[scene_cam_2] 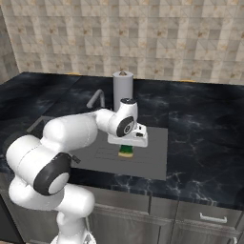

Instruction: Pick the pan and sponge and place them into the sink. Then turn on the water.

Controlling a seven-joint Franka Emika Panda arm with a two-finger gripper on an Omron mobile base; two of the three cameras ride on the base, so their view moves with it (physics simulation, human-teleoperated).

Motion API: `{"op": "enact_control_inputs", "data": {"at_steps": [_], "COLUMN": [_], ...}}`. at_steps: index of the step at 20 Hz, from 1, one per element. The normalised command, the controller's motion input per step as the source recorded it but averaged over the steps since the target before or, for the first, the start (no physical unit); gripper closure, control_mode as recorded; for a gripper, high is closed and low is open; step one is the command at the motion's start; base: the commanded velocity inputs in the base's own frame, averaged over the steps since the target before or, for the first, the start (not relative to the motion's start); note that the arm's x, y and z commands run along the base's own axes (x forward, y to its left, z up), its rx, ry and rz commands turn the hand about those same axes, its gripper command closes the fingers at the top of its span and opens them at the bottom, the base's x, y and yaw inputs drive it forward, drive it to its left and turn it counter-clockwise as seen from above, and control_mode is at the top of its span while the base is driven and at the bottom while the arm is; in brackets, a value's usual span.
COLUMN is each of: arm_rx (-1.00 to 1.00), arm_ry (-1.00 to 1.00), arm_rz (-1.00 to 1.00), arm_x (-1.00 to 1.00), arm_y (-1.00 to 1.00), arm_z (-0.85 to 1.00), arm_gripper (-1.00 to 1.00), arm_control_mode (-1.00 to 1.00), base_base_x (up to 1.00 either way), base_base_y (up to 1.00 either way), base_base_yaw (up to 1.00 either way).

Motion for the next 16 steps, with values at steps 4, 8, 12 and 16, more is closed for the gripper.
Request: {"op": "enact_control_inputs", "data": {"at_steps": [4, 8, 12, 16], "arm_rx": [0.0, 0.0, 0.0, 0.0], "arm_ry": [0.0, 0.0, 0.0, 0.0], "arm_rz": [0.0, 0.0, 0.0, 0.0], "arm_x": [-0.48, -0.4, -0.28, -0.16], "arm_y": [0.47, 0.58, 0.65, 0.67], "arm_z": [0.1, 0.15, 0.18, 0.19], "arm_gripper": [1.0, 1.0, 1.0, 1.0], "arm_control_mode": [-1.0, -1.0, -1.0, -1.0], "base_base_x": [0.0, 0.0, 0.0, 0.0], "base_base_y": [0.0, 0.0, 0.0, 0.0], "base_base_yaw": [0.0, 0.0, 0.0, 0.0]}}
